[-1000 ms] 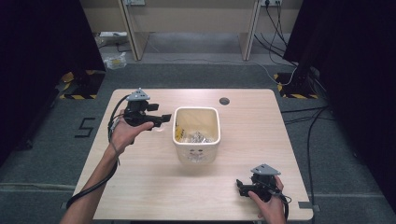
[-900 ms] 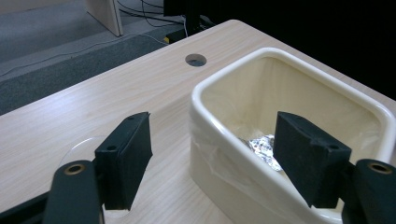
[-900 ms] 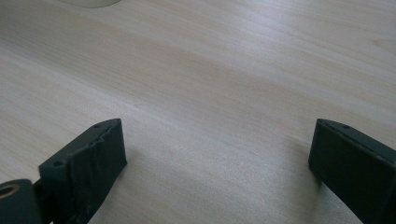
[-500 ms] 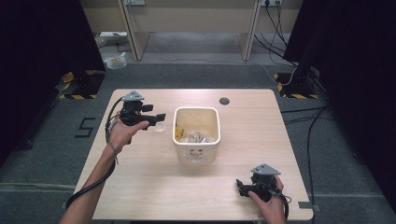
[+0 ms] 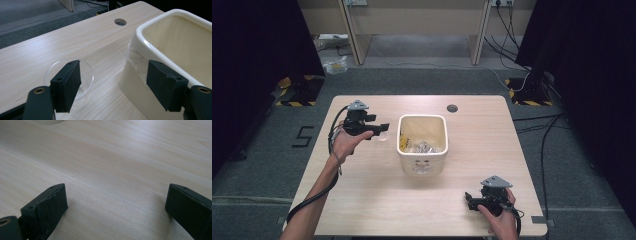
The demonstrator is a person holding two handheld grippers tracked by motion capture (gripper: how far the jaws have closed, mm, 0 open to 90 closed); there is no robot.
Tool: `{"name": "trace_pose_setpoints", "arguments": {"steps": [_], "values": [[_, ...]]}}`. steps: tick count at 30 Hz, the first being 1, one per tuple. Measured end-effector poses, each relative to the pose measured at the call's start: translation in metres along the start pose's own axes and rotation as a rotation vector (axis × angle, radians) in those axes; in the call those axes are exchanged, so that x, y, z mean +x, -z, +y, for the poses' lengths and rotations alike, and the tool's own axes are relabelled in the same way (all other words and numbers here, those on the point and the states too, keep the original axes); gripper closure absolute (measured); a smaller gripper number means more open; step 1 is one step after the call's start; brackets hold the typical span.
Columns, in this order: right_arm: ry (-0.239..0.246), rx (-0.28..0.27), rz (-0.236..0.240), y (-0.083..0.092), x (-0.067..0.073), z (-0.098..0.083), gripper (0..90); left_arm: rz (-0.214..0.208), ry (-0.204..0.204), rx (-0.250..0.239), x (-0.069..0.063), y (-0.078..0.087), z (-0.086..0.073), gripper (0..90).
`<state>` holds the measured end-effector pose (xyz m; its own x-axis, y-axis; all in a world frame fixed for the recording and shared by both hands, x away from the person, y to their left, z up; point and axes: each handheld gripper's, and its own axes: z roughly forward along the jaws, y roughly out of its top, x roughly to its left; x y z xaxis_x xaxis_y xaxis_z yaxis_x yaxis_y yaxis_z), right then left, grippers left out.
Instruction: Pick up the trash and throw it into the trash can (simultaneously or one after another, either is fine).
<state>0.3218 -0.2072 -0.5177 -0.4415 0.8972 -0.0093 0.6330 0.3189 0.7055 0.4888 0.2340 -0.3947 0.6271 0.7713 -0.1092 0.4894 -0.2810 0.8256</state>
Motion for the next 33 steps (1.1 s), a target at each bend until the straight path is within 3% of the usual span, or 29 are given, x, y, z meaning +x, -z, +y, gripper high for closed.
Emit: {"name": "trace_pose_setpoints", "arguments": {"steps": [4,22,33], "values": [[0.0,0.0,0.0,0.0,0.0,0.0,4.3,0.003,-0.002,0.0,0.002,-0.004,-0.001,28.8],[0.0,0.0,0.0,0.0,0.0,0.0,4.3,0.047,-0.078,0.044,0.007,-0.028,-0.013,41.8],[0.0,0.0,0.001,0.0,0.0,0.0,4.3,0.068,-0.082,0.069,0.013,-0.041,-0.02,50.8]]}}
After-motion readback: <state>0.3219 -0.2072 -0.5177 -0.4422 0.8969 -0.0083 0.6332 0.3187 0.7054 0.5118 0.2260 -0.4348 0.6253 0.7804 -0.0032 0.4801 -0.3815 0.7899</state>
